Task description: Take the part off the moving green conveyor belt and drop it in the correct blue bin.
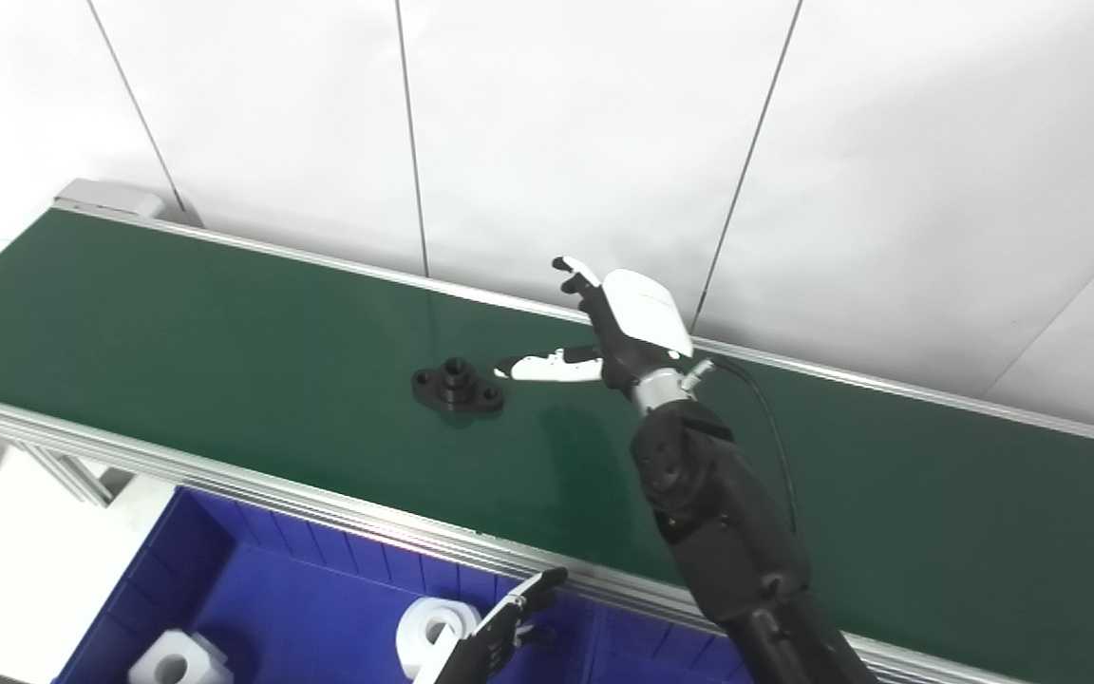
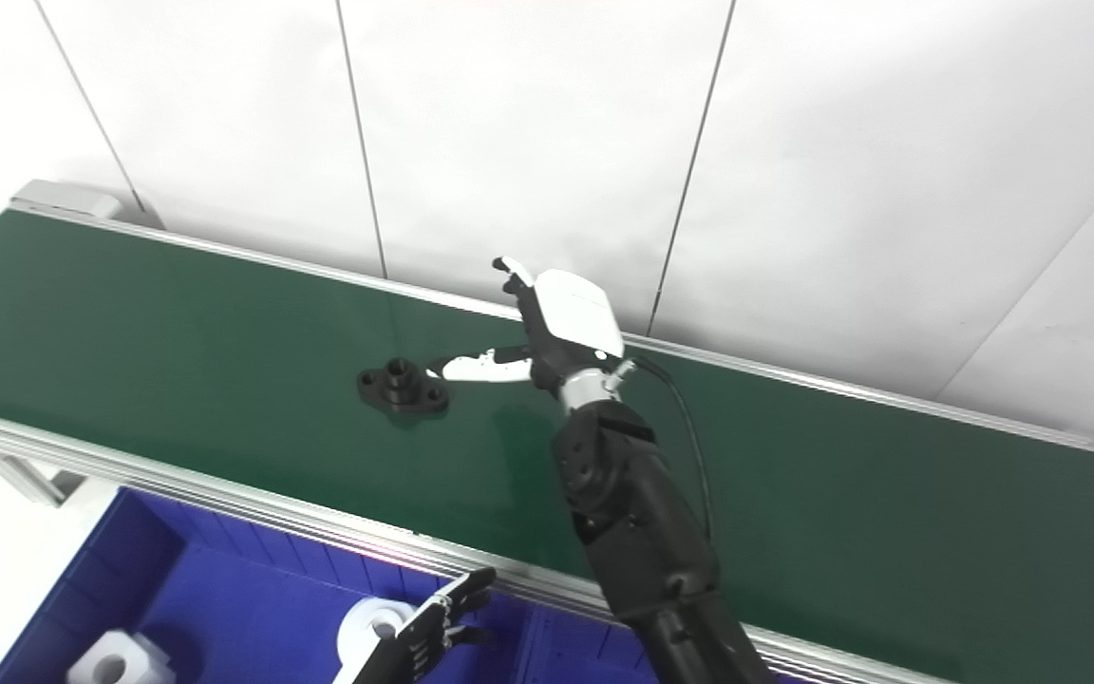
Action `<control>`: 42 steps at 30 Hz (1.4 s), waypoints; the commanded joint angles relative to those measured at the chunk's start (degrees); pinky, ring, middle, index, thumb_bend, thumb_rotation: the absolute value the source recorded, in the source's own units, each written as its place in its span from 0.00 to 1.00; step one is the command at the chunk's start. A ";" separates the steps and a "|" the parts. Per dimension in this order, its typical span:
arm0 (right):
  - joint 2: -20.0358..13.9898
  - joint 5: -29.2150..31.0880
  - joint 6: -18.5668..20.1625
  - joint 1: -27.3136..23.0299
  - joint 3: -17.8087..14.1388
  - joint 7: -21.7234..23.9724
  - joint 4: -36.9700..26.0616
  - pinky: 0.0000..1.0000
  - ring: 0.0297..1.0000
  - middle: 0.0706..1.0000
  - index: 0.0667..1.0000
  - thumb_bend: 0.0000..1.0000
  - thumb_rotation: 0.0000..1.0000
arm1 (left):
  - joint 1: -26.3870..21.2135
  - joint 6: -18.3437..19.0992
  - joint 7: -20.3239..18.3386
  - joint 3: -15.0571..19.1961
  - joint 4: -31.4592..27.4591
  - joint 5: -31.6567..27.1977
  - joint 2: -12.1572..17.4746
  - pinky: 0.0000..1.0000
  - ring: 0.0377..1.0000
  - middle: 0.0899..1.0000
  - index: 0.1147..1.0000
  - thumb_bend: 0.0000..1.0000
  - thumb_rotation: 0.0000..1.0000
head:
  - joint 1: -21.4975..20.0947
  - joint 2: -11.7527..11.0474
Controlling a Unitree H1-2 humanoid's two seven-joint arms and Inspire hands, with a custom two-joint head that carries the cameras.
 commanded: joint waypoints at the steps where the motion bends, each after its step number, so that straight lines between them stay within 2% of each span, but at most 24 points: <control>1: 1.28 -0.36 -0.15 -4.09 0.33 -2.32 1.76 0.62 0.74 0.81 0.90 1.00 0.59 | 0.09 -2.46 1.52 -0.69 -2.22 0.95 0.62 0.79 0.90 0.93 0.89 0.93 0.77 | 0.07 0.17; 8: 2.89 -0.86 0.09 -7.44 3.63 -2.90 9.78 0.62 0.73 0.82 0.90 1.00 0.62 | 0.32 -2.45 2.90 -2.62 -3.19 1.97 1.19 0.80 0.91 0.93 0.89 0.90 0.75 | 0.85 0.73; 13: 2.67 -1.81 0.64 -7.93 6.60 -2.70 13.32 0.59 0.71 0.81 0.90 1.00 0.63 | 1.01 -2.42 2.99 -3.17 -4.03 2.09 0.81 0.80 0.91 0.93 0.88 0.90 0.75 | 1.43 1.31; 17: 2.31 -1.61 0.36 -7.77 7.69 -3.11 16.05 0.57 0.70 0.81 0.88 1.00 0.61 | 1.62 -2.45 2.97 -3.68 -4.89 2.05 0.69 0.80 0.91 0.93 0.88 0.90 0.75 | 1.92 1.66; 20: 2.36 -0.76 0.09 -7.15 7.38 -3.90 17.40 0.52 0.62 0.75 0.86 1.00 0.62 | 2.25 -2.46 2.76 -4.03 -5.68 1.81 0.61 0.79 0.91 0.93 0.88 0.87 0.73 | 2.27 2.13; 25: 2.84 0.17 0.53 -6.48 7.04 -4.50 17.55 0.48 0.59 0.71 0.85 1.00 0.63 | 3.21 -2.46 2.66 -4.32 -6.57 1.70 0.41 0.80 0.92 0.94 0.88 0.87 0.73 | 2.74 2.48; 30: 3.37 -2.04 1.42 -6.66 9.71 -4.13 18.39 0.46 0.58 0.71 0.81 1.00 0.64 | 4.06 -2.45 2.40 -4.33 -7.44 1.91 0.03 0.81 0.92 0.94 0.89 0.86 0.73 | 3.24 3.33; 31: 3.50 -2.30 1.42 -6.67 10.12 -4.28 18.71 0.36 0.45 0.56 0.76 0.91 0.53 | 4.18 -2.45 2.43 -4.28 -7.57 2.04 -0.01 0.81 0.92 0.94 0.88 0.87 0.73 | 3.24 3.33; 32: 3.69 -2.35 1.33 -6.45 10.35 -4.75 19.09 0.31 0.39 0.49 0.74 0.86 0.47 | 4.36 -2.44 2.48 -4.17 -7.68 1.98 -0.09 0.81 0.92 0.94 0.88 0.87 0.74 | 3.14 3.37; 33: 3.83 -2.54 1.27 -6.26 10.59 -5.41 19.52 0.23 0.28 0.37 0.57 0.66 0.27 | 4.52 -2.42 2.44 -4.03 -7.80 2.00 -0.15 0.80 0.92 0.94 0.88 0.88 0.74 | 3.12 3.43; 34: 3.92 -2.73 1.20 -6.03 10.71 -6.19 19.95 0.19 0.24 0.40 0.51 0.59 0.14 | 4.64 -2.40 2.37 -3.90 -7.87 1.99 -0.22 0.80 0.92 0.94 0.88 0.89 0.75 | 3.10 3.45; 35: 4.05 -2.80 1.10 -5.83 10.71 -7.18 20.39 0.17 0.22 0.39 0.48 0.55 0.05 | 4.72 -2.39 2.28 -3.81 -7.96 1.95 -0.22 0.80 0.91 0.94 0.89 0.89 0.75 | 3.03 3.52; 37: 4.42 -1.92 0.56 -5.22 9.76 -9.49 20.84 0.16 0.21 0.36 0.47 0.53 0.01 | 4.83 -2.30 1.93 -3.64 -8.11 1.76 -0.25 0.80 0.91 0.94 0.89 0.88 0.75 | 2.95 3.54; 39: 4.97 -0.48 -0.45 -4.25 8.24 -12.62 20.82 0.19 0.26 0.36 0.48 0.52 0.00 | 4.90 -2.16 1.42 -3.51 -8.23 1.20 -0.32 0.81 0.92 0.94 0.89 0.89 0.75 | 2.94 3.61; 42: 5.76 0.07 -1.16 -2.90 7.82 -15.77 20.43 0.17 0.21 0.42 0.45 0.53 0.00 | 4.77 -2.19 1.26 -3.42 -8.10 1.21 -0.48 0.81 0.92 0.94 0.89 0.90 0.75 | 3.24 3.67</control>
